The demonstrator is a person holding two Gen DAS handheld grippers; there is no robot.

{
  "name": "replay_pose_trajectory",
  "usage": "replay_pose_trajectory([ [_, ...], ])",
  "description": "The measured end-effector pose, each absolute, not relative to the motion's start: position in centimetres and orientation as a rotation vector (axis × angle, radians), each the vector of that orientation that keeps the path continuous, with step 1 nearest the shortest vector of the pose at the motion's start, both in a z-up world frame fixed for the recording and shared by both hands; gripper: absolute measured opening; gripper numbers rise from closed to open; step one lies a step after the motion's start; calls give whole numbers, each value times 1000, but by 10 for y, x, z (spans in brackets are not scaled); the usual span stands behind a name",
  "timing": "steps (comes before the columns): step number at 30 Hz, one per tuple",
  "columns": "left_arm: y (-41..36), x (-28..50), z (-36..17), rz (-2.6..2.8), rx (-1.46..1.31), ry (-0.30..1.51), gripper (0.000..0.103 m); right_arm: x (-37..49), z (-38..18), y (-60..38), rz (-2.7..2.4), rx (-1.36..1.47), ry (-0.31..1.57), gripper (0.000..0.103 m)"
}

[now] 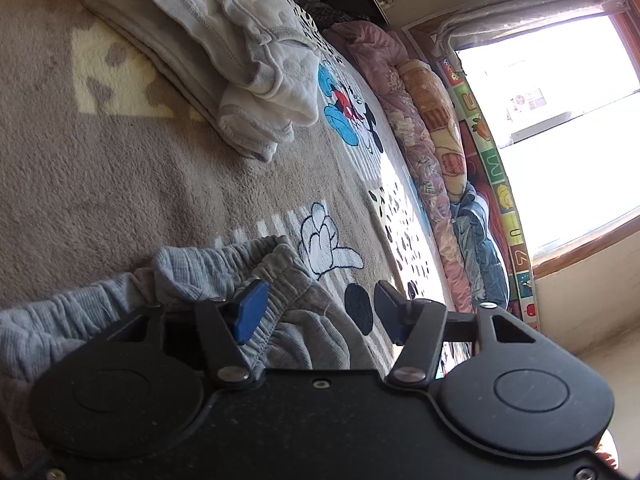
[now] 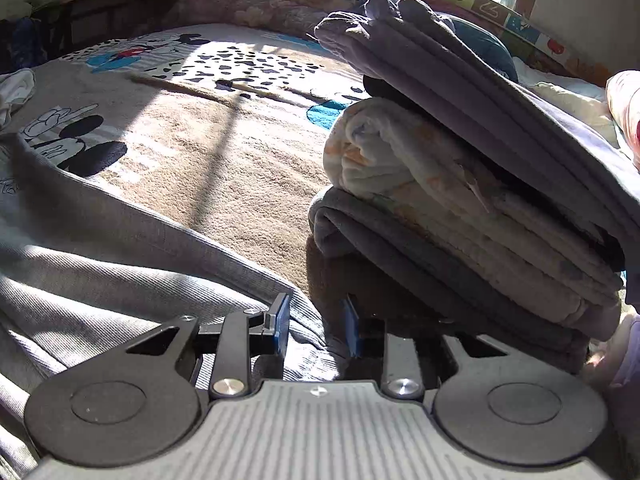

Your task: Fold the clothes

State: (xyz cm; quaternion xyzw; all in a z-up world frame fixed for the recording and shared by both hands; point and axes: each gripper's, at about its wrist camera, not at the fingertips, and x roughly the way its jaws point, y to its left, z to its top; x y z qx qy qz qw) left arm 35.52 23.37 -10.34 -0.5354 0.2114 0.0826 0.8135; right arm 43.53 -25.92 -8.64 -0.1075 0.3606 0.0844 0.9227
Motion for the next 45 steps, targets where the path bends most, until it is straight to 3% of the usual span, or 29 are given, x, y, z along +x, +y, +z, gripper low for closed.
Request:
replay_pose_trajectory([
  [9,238,316,-88,109,-1178,416,67,359,-59,-315,170,213,678,52],
  [18,245,231,-56,177,-1025,408,67,271,-114,-326,175,626,730,56],
  [25,260,171,-88,290,-1087,469,67,242,-142,-324,134,913,654,57],
  [34,248,198,-104,245,-1063,514,66,260,-146,-300,125,917,629,56],
  [39,232,221,-101,222,-975,541,65,265,-149,-288,124,882,608,45],
  [41,225,229,-100,224,-927,556,61,267,-150,-284,132,869,607,36],
  [42,221,233,-100,225,-903,564,43,267,-151,-285,137,877,609,24],
  [43,218,236,-100,230,-881,574,23,267,-151,-286,142,886,610,24],
  [44,216,236,-100,239,-866,581,20,265,-151,-287,146,897,604,24],
  [45,216,234,-101,242,-859,578,11,262,-147,-289,154,908,597,24],
])
